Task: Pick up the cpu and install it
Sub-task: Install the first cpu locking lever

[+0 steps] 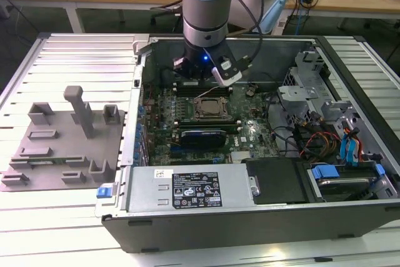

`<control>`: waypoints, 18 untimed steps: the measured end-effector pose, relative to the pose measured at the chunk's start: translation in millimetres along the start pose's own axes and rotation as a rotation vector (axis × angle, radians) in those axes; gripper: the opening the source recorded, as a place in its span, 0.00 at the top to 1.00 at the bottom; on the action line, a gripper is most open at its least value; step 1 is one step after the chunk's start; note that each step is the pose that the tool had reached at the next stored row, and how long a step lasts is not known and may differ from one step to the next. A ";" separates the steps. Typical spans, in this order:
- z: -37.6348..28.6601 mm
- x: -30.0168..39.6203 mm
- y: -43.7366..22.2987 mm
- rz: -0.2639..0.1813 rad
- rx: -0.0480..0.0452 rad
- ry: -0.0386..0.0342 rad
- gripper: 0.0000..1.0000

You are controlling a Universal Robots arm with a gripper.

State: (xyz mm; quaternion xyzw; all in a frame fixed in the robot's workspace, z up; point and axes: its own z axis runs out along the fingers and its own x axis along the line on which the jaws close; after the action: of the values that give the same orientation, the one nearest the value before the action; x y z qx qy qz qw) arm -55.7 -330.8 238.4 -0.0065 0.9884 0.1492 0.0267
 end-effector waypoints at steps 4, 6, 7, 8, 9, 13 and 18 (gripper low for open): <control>3.5 0.0 -1.1 0.057 0.0192 -0.0178 0.89; 6.1 -0.4 -1.8 0.079 0.0368 -0.0247 0.89; 6.8 -0.4 -2.0 0.084 0.0440 -0.0267 0.89; 7.7 -0.5 -2.1 0.088 0.0485 -0.0281 0.89; 9.4 -0.6 -2.0 0.094 0.0500 -0.0295 0.89; 15.3 -1.6 2.7 0.103 0.0534 -0.0324 0.89; 21.7 -6.0 10.8 0.110 0.0715 -0.0349 0.89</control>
State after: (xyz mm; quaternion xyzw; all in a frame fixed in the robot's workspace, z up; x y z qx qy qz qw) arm -48.9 -314.0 221.3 0.0513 0.9914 0.1152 0.0359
